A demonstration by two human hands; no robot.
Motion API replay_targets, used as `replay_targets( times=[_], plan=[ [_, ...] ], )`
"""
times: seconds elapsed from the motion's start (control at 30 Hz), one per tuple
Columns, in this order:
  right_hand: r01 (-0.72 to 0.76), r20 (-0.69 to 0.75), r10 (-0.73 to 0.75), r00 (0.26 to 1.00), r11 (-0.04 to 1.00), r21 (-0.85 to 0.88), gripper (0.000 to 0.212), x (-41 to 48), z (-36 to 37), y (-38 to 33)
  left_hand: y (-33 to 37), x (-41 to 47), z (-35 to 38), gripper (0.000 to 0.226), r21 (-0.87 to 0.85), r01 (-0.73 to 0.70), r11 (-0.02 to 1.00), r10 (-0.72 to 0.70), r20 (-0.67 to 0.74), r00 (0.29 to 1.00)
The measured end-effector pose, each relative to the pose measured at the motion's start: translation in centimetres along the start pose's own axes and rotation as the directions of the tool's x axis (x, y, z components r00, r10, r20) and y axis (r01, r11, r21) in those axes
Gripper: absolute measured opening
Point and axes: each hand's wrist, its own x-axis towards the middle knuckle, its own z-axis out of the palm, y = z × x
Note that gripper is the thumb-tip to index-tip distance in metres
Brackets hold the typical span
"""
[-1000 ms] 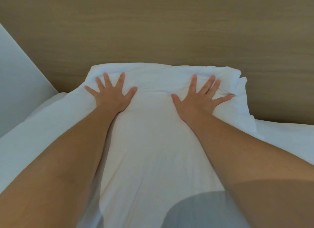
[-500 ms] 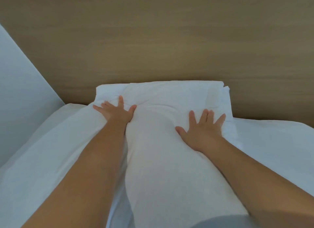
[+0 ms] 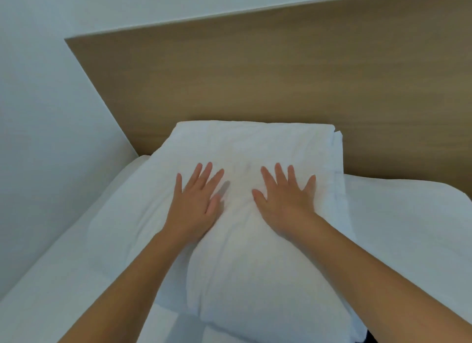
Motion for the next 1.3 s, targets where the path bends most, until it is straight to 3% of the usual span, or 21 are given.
replay_targets(
  times=[0.07, 0.13, 0.23, 0.33, 0.47, 0.57, 0.63, 0.7, 0.8, 0.87, 0.93, 1.03, 1.13, 1.2, 1.3],
  plan=[
    [0.072, 0.036, -0.070, 0.997, 0.996, -0.054, 0.063, -2.4, 0.9, -0.6, -2.1, -1.7, 0.1, 0.082, 0.024, 0.013, 1.000, -0.015, 0.097, 0.995],
    [0.038, 0.059, -0.032, 0.998, 0.994, -0.099, 0.065, -3.6, 1.2, -0.8, -3.5, -2.5, 0.1, 0.075, 0.079, 0.058, 0.995, -0.068, 0.140, 0.988],
    [0.012, 0.005, -0.011, 1.000, 0.994, -0.111, 0.067, -5.2, 0.6, -1.3, -4.6, -3.3, -0.3, 0.057, 0.129, 0.138, 0.982, -0.149, 0.082, 0.985],
    [0.074, -0.021, -0.078, 0.997, 0.982, -0.176, 0.068, -7.5, 1.5, -1.6, -4.0, -5.2, 0.1, 0.059, 0.091, 0.187, 0.978, -0.195, 0.097, 0.976],
    [0.112, -0.116, -0.128, 0.985, 0.984, -0.140, 0.076, -10.0, 2.1, -1.2, -1.6, -8.2, 1.5, 0.066, 0.027, 0.120, 0.992, -0.118, -0.067, 0.991],
    [0.151, -0.108, -0.176, 0.978, 0.966, -0.208, 0.076, -11.6, 3.0, -0.7, -1.0, -9.6, 3.2, 0.069, -0.003, 0.202, 0.979, -0.202, -0.103, 0.974],
    [0.152, -0.109, -0.174, 0.979, 0.971, -0.185, 0.068, -12.3, 3.0, -0.2, 0.0, -10.4, 3.8, 0.063, -0.087, 0.340, 0.937, -0.350, -0.175, 0.920],
    [0.146, -0.163, -0.170, 0.972, 0.978, -0.149, 0.072, -13.6, 2.5, 0.4, 2.0, -11.5, 4.9, 0.059, -0.280, 0.470, 0.837, -0.537, -0.261, 0.802],
    [0.122, -0.265, -0.090, 0.960, 0.987, 0.105, 0.065, -16.5, 2.9, 2.3, 6.3, -13.5, 6.9, 0.070, -0.687, 0.514, 0.513, -0.813, -0.199, 0.547],
    [0.126, -0.272, 0.004, 0.962, 0.879, 0.459, 0.062, -18.3, 3.0, 3.6, 9.9, -13.7, 7.3, 0.075, -0.838, 0.455, 0.300, -0.893, -0.078, 0.443],
    [0.073, -0.217, 0.156, 0.964, 0.628, 0.775, 0.060, -19.6, 2.4, 4.7, 13.6, -12.7, 6.9, 0.077, -0.886, 0.428, 0.179, -0.906, 0.021, 0.424],
    [-0.023, -0.067, 0.309, 0.949, 0.278, 0.960, 0.049, -20.2, 1.3, 6.7, 17.8, -10.1, 6.4, 0.079, -0.863, 0.474, 0.175, -0.881, 0.078, 0.467],
    [-0.123, 0.115, 0.286, 0.951, 0.012, 0.992, 0.031, -20.1, 0.2, 8.0, 18.4, -7.3, 5.9, 0.074, -0.825, 0.536, 0.180, -0.880, 0.108, 0.463],
    [-0.190, 0.194, 0.244, 0.950, -0.040, 0.981, 0.023, -20.0, -0.3, 8.2, 17.8, -7.5, 5.9, 0.068, -0.838, 0.513, 0.185, -0.885, 0.085, 0.457],
    [-0.251, 0.239, 0.194, 0.951, 0.036, 0.967, 0.017, -20.4, -0.4, 8.3, 18.0, -12.0, 8.1, 0.061, -0.894, 0.407, 0.187, -0.895, 0.015, 0.445]
  ],
)
